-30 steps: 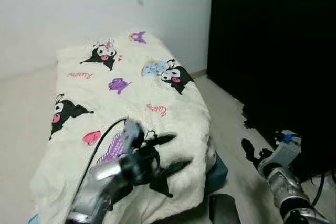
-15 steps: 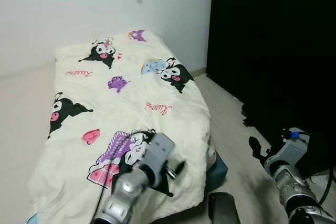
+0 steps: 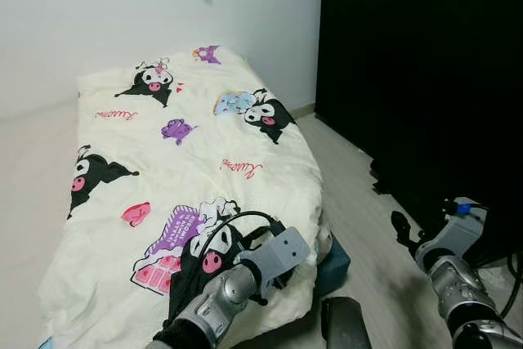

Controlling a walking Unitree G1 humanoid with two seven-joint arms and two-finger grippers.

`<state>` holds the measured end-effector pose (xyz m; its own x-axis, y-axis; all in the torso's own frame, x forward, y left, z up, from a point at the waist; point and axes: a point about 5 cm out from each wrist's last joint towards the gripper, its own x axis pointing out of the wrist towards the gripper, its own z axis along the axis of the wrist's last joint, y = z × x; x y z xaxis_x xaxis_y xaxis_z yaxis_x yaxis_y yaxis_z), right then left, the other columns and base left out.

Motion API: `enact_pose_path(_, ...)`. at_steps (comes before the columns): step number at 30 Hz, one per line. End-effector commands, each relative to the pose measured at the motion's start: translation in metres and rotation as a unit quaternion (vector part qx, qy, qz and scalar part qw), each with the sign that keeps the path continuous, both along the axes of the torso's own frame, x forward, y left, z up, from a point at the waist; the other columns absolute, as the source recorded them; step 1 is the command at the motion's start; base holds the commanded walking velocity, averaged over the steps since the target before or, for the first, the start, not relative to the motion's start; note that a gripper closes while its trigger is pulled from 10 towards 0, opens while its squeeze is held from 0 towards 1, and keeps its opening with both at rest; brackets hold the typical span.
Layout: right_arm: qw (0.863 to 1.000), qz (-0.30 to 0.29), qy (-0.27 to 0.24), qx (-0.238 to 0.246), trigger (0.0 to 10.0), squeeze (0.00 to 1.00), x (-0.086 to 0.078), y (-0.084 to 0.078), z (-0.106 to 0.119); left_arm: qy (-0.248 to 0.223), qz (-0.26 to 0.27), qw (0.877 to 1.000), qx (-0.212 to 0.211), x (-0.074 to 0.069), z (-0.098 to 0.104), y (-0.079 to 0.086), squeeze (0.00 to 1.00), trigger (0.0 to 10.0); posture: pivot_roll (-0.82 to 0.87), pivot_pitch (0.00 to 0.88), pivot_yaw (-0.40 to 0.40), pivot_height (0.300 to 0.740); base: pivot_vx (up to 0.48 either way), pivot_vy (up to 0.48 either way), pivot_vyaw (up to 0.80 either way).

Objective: Clean up the room

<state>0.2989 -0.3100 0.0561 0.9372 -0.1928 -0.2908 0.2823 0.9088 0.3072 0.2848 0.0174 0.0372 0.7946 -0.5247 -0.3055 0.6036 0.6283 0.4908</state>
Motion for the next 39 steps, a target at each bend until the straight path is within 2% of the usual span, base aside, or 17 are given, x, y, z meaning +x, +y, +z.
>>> enact_pose_path(1,1.0,0.004,-0.007,-0.004,10.0,0.0,0.002,0.001,0.003,0.006,0.015,1.0,0.022,0.001,-0.007,0.006,0.0,4.9,-0.24,0.113,0.098,0.548,0.0,0.0,0.0)
enact_pose_path(2,1.0,0.004,-0.007,-0.004,10.0,0.0,0.002,0.001,0.003,0.006,0.015,1.0,0.022,0.001,-0.007,0.006,0.0,4.9,-0.24,0.113,0.098,0.548,0.0,0.0,0.0)
enact_pose_path(3,1.0,0.004,-0.009,-0.005,10.0,0.0,0.002,0.0,0.004,0.006,0.018,0.999,0.027,0.002,-0.007,0.007,0.0,0.0,-0.24,0.115,0.097,0.548,0.0,0.0,0.0)
enact_pose_path(18,0.998,0.017,-0.06,-0.021,10.0,0.0,0.017,-0.002,0.03,-0.014,0.048,0.998,0.036,0.018,-0.002,0.017,0.0,0.0,-0.25,0.123,0.1,0.548,0.0,0.0,0.0)
enact_pose_path(21,0.997,0.041,-0.068,-0.017,10.0,0.0,0.021,0.005,0.032,-0.014,0.051,0.999,0.002,0.025,0.007,0.019,0.0,0.0,-0.25,0.122,0.1,0.548,0.0,0.0,0.0)
enact_pose_path(22,0.995,0.066,-0.072,-0.012,10.0,0.0,0.022,0.013,0.031,-0.001,0.057,0.997,-0.057,0.032,0.019,0.019,0.0,0.0,-0.25,0.122,0.1,0.548,0.0,0.0,0.0)
enact_pose_path(23,0.995,0.066,-0.072,-0.012,10.0,0.0,0.022,0.013,0.031,-0.001,0.057,0.997,-0.057,0.032,0.019,0.019,0.0,0.0,-0.25,0.122,0.1,0.548,0.0,0.0,0.0)
enact_pose_path(24,0.993,0.091,-0.077,-0.007,10.0,0.0,0.023,0.021,0.03,0.011,0.061,0.99,-0.127,0.039,0.033,0.021,0.0,0.0,-0.25,0.122,0.1,0.548,0.0,0.0,0.0)
enact_pose_path(25,0.993,0.091,-0.077,-0.007,10.0,0.0,0.023,0.021,0.03,0.011,0.061,0.99,-0.127,0.039,0.033,0.021,0.0,0.0,-0.25,0.122,0.1,0.548,0.0,0.0,0.0)
enact_pose_path(27,0.986,0.138,-0.093,0.011,10.0,0.0,0.024,0.035,0.028,0.033,0.064,0.947,-0.313,0.058,0.074,0.033,0.0,0.0,-0.25,0.121,0.1,0.548,0.0,0.0,0.0)
enact_pose_path(29,0.978,0.18,-0.105,0.026,10.0,0.0,0.024,0.047,0.028,0.026,0.064,0.9,-0.43,0.072,0.109,0.052,0.0,0.0,-0.25,0.12,0.101,0.548,0.0,0.0,0.0)
enact_pose_path(30,0.974,0.194,-0.109,0.031,10.0,0.0,0.024,0.052,0.028,0.022,0.065,0.886,-0.458,0.076,0.119,0.059,0.0,0.0,-0.25,0.12,0.101,0.548,0.0,0.0,0.0)
enact_pose_path(31,0.974,0.194,-0.109,0.031,10.0,0.0,0.024,0.052,0.028,0.022,0.065,0.886,-0.458,0.076,0.119,0.059,0.0,0.0,-0.25,0.12,0.101,0.548,0.0,0.0,0.0)
enact_pose_path(32,0.968,0.219,-0.119,0.042,10.0,0.0,0.023,0.059,0.028,0.013,0.079,0.863,-0.498,0.083,0.133,0.072,0.0,0.0,-0.25,0.12,0.101,0.548,0.0,0.0,0.0)
enact_pose_path(35,0.966,0.223,-0.12,0.044,10.0,0.0,0.023,0.061,0.028,0.011,0.082,0.86,-0.504,0.084,0.135,0.075,0.0,0.0,-0.25,0.12,0.101,0.548,0.0,0.0,0.0)
enact_pose_path(37,0.959,0.247,-0.129,0.051,10.0,0.0,0.022,0.068,0.029,0.013,0.102,0.826,-0.554,0.091,0.145,0.091,0.0,0.0,-0.25,0.119,0.096,0.548,0.0,0.0,0.0)
enact_pose_path(39,0.961,0.252,-0.114,0.02,10.0,0.0,0.023,0.07,0.027,0.023,0.114,0.808,-0.578,0.094,0.147,0.102,0.0,0.0,-0.25,0.12,0.094,0.548,0.0,0.0,0.0)
